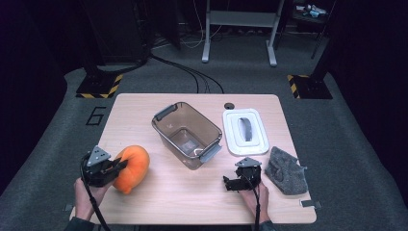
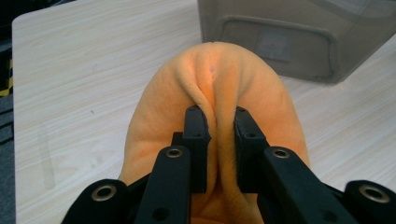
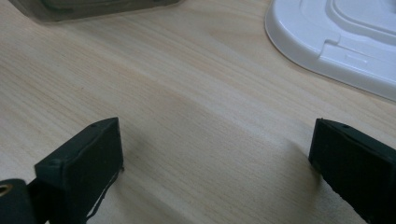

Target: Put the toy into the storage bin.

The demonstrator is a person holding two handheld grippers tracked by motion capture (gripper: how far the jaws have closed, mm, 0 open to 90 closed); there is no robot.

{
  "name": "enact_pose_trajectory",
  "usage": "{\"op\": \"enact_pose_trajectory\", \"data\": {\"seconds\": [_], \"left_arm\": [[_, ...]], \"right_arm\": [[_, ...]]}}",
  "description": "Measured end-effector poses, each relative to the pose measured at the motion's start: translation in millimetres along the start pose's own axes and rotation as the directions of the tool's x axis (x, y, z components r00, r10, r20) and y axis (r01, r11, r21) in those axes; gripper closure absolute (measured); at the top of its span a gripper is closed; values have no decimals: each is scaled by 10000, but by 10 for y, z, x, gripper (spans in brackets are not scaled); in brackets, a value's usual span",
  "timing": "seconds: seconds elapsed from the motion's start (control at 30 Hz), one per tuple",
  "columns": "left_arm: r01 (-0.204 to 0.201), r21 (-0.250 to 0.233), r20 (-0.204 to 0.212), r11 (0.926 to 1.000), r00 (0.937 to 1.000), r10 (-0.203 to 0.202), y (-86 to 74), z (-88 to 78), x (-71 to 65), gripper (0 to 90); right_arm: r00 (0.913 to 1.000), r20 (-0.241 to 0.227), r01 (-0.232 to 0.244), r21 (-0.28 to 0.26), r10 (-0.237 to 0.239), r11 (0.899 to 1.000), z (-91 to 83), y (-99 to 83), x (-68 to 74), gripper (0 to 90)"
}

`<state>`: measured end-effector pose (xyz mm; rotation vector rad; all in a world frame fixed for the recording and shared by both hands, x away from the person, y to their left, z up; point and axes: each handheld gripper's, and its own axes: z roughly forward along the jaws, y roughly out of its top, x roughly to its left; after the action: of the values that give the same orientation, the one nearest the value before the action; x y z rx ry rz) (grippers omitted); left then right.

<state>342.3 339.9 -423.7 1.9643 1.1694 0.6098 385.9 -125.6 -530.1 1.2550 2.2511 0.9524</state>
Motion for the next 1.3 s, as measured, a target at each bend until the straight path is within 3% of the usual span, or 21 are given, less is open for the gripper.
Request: {"op": "enact_pose_trajectory", "data": {"seconds": [0.37,1.3], "left_arm": [[-154,-3,25,9999,9999,154,138,-2,106,782],[-346,-286,-583,9990,9978,329,556,-8,369,782]], "right_arm": [[10000,-8,15,30,-15,10000,-2,-1,-1,21],[10000,7,8,33,-8,10000,-2,-1,-2,21]]}}
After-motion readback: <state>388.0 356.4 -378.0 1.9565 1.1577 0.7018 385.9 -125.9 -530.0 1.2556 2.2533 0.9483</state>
